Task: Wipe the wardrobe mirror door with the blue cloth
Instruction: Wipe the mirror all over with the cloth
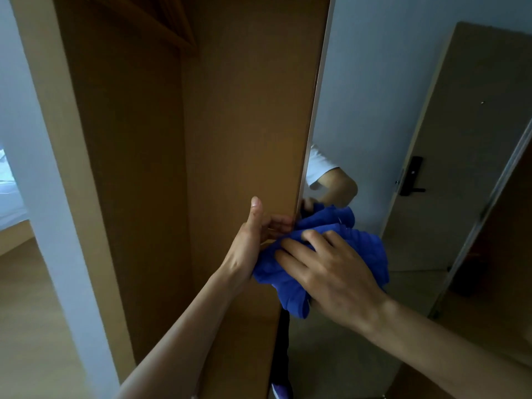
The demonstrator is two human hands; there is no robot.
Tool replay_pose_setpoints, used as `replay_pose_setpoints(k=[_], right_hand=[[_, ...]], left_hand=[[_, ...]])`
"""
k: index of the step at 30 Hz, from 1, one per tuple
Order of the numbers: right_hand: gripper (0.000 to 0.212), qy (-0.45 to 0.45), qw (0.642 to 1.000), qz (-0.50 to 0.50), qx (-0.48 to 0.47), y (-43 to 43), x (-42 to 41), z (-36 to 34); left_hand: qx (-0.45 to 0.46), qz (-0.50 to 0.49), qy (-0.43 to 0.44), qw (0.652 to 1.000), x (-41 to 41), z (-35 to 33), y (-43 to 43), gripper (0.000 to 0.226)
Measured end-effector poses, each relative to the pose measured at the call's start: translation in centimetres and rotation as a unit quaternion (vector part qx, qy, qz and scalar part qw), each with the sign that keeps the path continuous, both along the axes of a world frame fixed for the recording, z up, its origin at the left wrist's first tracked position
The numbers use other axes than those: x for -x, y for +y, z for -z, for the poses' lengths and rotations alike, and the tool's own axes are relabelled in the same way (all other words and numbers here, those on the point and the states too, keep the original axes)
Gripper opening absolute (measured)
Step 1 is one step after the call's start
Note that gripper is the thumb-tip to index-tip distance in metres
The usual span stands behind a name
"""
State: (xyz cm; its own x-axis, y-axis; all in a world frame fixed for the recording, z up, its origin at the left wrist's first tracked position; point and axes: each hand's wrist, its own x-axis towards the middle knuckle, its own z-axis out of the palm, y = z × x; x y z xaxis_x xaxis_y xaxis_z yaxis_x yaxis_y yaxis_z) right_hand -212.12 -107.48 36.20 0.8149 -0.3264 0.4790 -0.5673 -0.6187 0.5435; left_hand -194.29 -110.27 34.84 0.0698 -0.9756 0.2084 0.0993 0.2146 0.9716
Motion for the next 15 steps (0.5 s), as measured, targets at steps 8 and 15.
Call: replay_pose_setpoints(k=[8,15], right_hand=[[0.031,-0.066,0.995,0.024,0.076,0.1,0.0,-2.5],[0.035,-0.034,0.998,0.036,0.043,0.1,-0.3,1.0]], left_hand=[[0.009,0.020,0.012,1.000,-0.2,-0.1,0.2,0.080],[-0.006,0.004,-0.014,1.000,-0.1,0.3,-0.1,0.082]])
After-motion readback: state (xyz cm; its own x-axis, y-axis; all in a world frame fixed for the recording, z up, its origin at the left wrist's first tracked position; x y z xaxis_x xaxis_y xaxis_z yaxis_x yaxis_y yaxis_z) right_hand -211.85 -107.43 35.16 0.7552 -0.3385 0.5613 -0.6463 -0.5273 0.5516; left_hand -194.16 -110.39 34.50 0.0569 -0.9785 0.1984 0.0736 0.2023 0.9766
